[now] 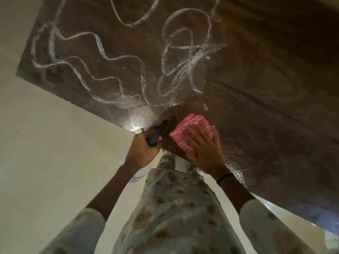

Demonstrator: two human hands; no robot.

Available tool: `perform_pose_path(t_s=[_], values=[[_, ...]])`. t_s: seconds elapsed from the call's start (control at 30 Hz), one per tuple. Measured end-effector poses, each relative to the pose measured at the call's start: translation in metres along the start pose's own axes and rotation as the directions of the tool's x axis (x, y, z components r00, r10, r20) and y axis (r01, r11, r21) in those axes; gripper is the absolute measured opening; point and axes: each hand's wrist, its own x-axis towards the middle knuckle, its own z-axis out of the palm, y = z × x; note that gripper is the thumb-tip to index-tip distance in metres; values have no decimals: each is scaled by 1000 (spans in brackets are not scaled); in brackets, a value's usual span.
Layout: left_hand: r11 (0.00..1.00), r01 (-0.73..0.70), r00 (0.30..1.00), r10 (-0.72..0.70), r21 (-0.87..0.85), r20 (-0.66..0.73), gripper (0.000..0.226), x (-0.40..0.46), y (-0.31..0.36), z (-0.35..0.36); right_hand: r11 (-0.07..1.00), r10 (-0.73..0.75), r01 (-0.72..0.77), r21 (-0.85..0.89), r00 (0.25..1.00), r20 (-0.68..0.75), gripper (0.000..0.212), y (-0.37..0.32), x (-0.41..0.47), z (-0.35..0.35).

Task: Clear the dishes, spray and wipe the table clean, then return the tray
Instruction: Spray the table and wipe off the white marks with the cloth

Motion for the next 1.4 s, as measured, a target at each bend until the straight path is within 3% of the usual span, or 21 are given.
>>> perform_pose_path(t_s=[0.13, 0.2, 0.27, 0.47, 0.53, 0.6, 0.67, 0.77, 0.9, 1.1, 1.27, 1.4], values=[[997, -44, 998, 41, 62, 47, 21, 13, 27, 12, 961, 275, -275, 16, 961, -22, 58, 18, 13, -11], [991, -29, 998, 21, 130, 60, 3, 20, 40, 18, 958, 287, -287, 19, 957, -30, 58, 18, 16, -12], [983, -16, 998, 4, 182, 70, 13, 26, 50, 24, 960, 281, -281, 23, 959, -40, 57, 17, 16, -11], [984, -6, 998, -7, 176, 70, 15, 38, 60, 24, 964, 267, -266, 25, 963, -43, 56, 20, 16, -11], [987, -16, 999, 7, 163, 53, 5, 42, 59, 21, 966, 258, -258, 13, 965, -39, 56, 25, 17, -12], [982, -12, 1000, 9, 191, 20, 14, 45, 60, 17, 965, 260, -261, -5, 965, -36, 57, 32, 21, -14], [983, 2, 1000, -4, 184, 12, 17, 49, 61, 13, 960, 280, -280, -16, 960, -25, 58, 41, 30, -17], [989, 19, 1000, -22, 144, 22, 4, 55, 60, 5, 940, 342, -342, -9, 939, -22, 60, 52, 52, -24], [995, 18, 999, -22, 95, 38, 13, 60, 56, -5, 910, 415, -413, 40, 907, -64, 60, 45, 95, -32], [998, -23, 1000, 23, 52, 3, 23, 64, 59, -17, 961, 274, -267, 68, 953, -128, 52, -9, 127, -23], [998, -54, 998, 52, 39, 28, 16, 67, 64, -22, 999, 33, -34, -40, 999, -23, 54, 2, 71, -16], [997, -43, 999, 40, 60, 35, 9, 73, 63, -22, 982, 175, -176, -69, 984, -26, 54, 44, 68, -24]])
